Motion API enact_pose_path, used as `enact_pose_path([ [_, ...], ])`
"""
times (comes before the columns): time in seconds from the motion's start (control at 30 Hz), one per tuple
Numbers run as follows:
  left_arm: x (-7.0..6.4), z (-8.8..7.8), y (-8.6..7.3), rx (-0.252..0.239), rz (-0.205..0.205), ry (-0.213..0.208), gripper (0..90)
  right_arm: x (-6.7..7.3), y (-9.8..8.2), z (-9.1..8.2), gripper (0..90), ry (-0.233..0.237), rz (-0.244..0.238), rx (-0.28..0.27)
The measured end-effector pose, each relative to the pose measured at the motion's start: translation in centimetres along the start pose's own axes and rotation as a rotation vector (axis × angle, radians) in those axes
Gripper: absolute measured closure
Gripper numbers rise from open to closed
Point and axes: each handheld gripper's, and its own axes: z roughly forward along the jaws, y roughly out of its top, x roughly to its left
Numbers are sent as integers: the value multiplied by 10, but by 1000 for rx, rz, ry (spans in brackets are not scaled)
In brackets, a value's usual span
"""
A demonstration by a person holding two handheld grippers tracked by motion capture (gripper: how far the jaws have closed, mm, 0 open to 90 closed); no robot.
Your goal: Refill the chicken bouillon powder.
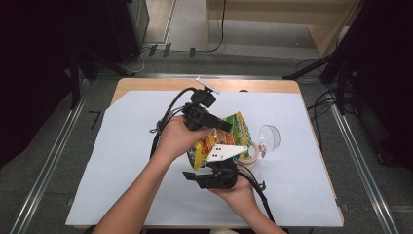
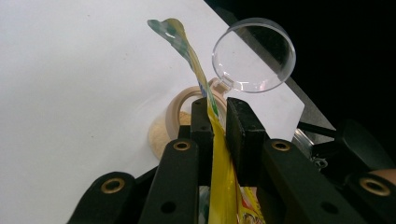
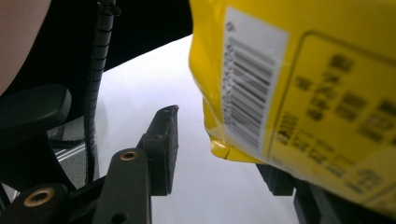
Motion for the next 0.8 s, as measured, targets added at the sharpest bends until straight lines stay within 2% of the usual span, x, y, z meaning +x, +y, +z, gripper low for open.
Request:
enact_pose_path([
  [0.1,-1,-1,0,-9,0,-3,810,1,1,-2,678,-19,0,-11],
  [0.2,-1,0,2,-17,-3,6,797,2,5,-6,676,-17,-1,-23],
  [0.4,-1,3,3,-19,6,16,815,1,5,-5,584,-18,-3,-17],
  [0.63,-1,0,-4,-11,53,24,835,1,1,1,539,-16,1,3],
  [0.8,3,-2,-11,0,57,10,844,0,-6,8,491,-9,12,22],
])
